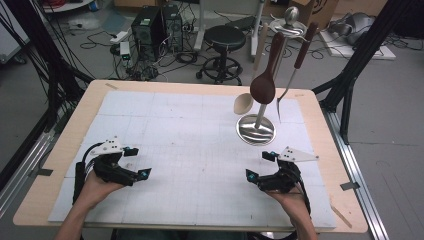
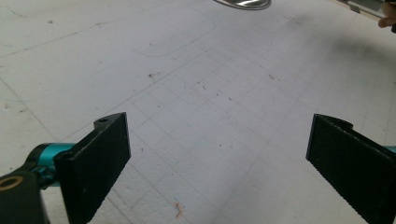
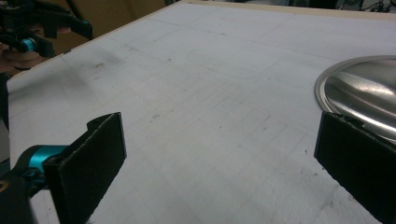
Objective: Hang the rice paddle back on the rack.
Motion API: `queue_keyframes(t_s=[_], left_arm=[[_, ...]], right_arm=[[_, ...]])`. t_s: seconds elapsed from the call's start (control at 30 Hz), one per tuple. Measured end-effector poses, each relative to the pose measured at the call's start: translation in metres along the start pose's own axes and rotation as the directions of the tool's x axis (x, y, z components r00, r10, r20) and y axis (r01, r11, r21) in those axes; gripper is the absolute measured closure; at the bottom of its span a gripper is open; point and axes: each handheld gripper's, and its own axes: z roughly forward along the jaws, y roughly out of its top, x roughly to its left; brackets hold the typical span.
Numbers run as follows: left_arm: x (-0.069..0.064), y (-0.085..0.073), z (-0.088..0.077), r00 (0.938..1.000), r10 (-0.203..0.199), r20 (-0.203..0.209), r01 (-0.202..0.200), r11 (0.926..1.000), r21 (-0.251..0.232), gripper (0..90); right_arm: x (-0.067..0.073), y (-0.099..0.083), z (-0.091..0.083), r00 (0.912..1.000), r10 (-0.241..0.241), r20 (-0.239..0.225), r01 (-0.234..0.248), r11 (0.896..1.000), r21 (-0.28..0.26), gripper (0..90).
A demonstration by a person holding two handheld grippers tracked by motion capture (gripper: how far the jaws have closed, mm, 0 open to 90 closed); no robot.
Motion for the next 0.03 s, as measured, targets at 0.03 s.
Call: queue_keyframes(t_s=[0.03], left_arm=[[0.0001, -0.0001, 0.0004, 1.0, 0.002, 0.001, -0.002, 1.0, 0.002, 7.0]], right_arm=[[-0.0002, -0.0015, -0.0009, 1.0, 0.001, 0.002, -0.001, 1.0, -0.004, 1.4]])
